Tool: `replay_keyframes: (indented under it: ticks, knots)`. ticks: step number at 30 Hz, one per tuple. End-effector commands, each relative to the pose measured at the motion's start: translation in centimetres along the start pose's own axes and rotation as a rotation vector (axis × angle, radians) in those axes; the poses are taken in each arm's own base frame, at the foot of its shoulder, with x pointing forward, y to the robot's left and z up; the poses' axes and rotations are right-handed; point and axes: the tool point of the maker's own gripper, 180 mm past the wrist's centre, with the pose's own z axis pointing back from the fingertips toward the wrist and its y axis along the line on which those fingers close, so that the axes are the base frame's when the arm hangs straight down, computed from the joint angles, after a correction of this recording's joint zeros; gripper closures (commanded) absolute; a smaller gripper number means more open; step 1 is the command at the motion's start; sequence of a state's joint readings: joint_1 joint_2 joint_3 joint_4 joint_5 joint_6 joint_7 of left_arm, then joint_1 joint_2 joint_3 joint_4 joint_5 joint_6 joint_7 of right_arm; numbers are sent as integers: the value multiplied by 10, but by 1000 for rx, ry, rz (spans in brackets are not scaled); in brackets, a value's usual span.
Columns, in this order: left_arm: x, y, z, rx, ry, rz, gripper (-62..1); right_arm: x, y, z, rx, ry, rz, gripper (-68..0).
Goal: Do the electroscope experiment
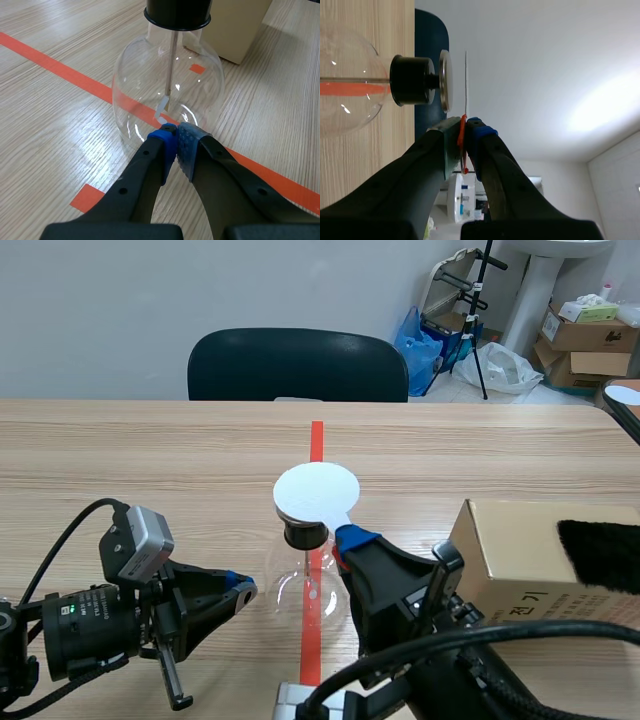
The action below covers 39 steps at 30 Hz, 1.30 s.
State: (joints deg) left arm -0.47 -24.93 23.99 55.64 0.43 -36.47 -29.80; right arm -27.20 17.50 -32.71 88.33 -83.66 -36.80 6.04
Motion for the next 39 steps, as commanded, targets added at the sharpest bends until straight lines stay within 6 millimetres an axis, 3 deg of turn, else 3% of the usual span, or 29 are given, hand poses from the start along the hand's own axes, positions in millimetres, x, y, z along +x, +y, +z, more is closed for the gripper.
replay_keyframes:
  ticks: [1, 5, 39]
  knots:
    - [11, -2, -3, -4, -39, -2, -17, -4, -9, -3, -33, -6, 21, -9]
    - [11, -2, -3, -4, -39, -2, -17, 3, -9, -3, -32, -46, 22, -9]
    - [11, -2, -3, -4, -39, -2, -17, 0, -9, -3, -32, -29, 21, -9]
